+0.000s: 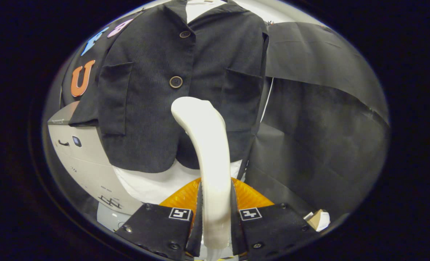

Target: Iron the clothes twice with a garment steamer, once on the left side and once on the right side.

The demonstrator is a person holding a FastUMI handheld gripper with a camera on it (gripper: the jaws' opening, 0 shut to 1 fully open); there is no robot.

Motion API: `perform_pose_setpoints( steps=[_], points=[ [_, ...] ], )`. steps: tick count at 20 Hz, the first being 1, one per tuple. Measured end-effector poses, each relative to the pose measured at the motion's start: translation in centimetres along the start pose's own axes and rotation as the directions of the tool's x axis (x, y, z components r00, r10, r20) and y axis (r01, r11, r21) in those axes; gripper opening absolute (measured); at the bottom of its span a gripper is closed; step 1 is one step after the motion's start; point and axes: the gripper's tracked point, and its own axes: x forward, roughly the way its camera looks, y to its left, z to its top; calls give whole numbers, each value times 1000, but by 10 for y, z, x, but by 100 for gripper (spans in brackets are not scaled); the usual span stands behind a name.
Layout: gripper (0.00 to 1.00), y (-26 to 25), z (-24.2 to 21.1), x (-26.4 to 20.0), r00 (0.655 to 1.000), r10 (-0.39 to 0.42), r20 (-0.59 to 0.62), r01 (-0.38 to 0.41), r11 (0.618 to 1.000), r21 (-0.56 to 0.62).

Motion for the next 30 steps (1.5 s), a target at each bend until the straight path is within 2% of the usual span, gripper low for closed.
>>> perform_pose_setpoints(
  steps=[8, 14, 18, 22, 30],
  points=[
    [35, -5, 0, 1, 999, 53, -13, -53, 998, 24],
    [35, -7, -6, -7, 996, 89, -28, -86, 992, 96],
    [35, -12, -4, -49, 998, 66, 2, -66, 988, 141],
    [35, -1, -4, -109, 998, 57, 36, -62, 985, 159],
    [35, 68, -22, -226, 986, 117, 115, -131, 983, 128]
  ],
)
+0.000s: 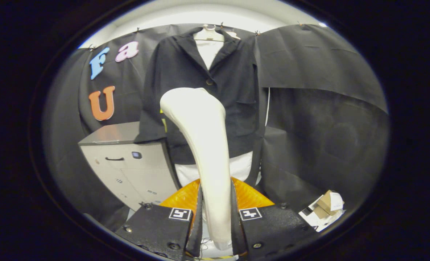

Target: Iron the clothes twice with a garment steamer, once on the left side and once on the right side.

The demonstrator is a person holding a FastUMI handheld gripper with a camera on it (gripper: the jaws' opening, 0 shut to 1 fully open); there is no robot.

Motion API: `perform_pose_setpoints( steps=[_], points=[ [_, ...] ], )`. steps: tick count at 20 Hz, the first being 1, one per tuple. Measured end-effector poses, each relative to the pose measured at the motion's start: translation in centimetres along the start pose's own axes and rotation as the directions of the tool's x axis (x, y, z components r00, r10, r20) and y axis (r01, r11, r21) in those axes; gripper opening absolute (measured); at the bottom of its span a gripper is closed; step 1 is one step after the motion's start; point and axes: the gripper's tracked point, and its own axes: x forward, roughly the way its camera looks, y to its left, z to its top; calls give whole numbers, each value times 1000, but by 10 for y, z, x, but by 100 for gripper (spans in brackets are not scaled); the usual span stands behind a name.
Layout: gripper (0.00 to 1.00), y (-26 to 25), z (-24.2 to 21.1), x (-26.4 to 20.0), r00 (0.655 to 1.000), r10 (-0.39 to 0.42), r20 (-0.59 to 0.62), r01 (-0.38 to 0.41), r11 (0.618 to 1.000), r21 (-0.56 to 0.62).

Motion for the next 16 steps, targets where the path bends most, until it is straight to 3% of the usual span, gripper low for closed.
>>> perform_pose_setpoints(
  steps=[8, 16],
  points=[
    [35, 44, -23, -70, 995, 88, 53, -86, 996, -34],
    [35, 50, -39, -92, 991, 121, 49, -117, 991, -70]
  ],
)
